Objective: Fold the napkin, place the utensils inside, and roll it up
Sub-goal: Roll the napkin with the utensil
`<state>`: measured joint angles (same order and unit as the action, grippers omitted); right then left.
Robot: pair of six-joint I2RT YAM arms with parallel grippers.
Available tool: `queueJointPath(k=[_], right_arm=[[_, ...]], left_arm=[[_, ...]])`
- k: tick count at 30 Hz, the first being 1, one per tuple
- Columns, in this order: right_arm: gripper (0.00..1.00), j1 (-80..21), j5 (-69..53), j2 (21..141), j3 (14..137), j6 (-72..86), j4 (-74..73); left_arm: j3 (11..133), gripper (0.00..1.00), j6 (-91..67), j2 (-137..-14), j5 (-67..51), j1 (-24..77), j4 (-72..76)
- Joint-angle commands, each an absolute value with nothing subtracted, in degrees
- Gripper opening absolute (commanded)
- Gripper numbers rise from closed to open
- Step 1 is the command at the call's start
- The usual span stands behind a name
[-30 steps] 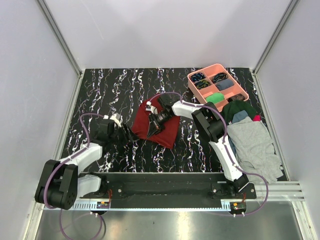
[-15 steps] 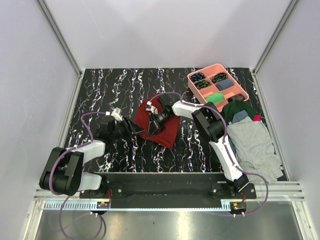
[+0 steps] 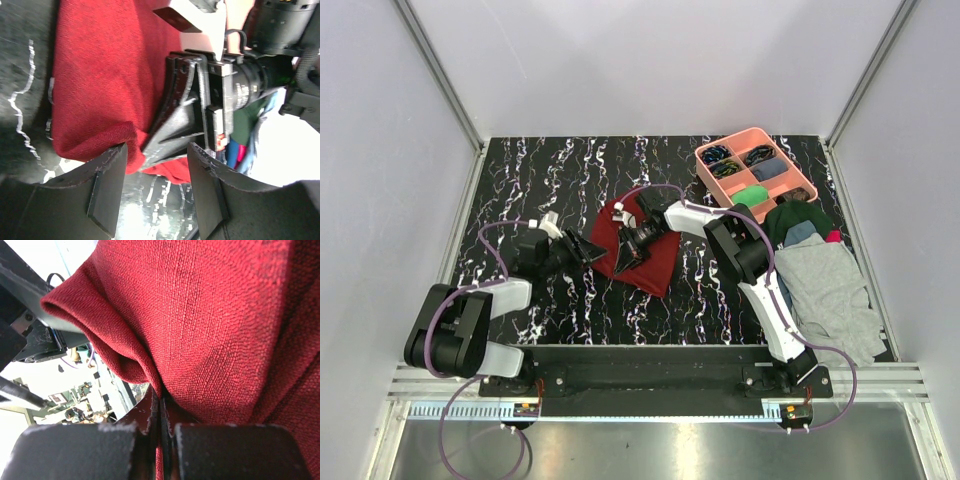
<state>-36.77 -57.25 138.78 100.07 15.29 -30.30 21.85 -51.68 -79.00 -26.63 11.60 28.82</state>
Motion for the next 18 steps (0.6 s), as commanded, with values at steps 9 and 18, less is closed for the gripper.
queueJointPath(k=[9,18], right_arm=[[0.00,-36.39,-55.72,138.43,100.37,15.82,-30.67],[0.00,-36.30,-56.34,138.43,100.46,15.82,-30.59]], left_arm=[[23.20,0.63,-34.74,-74.10,-15.82,11.16,22.95],[21.10,0.79,-27.43,-69.88,-14.34,11.34,19.26]])
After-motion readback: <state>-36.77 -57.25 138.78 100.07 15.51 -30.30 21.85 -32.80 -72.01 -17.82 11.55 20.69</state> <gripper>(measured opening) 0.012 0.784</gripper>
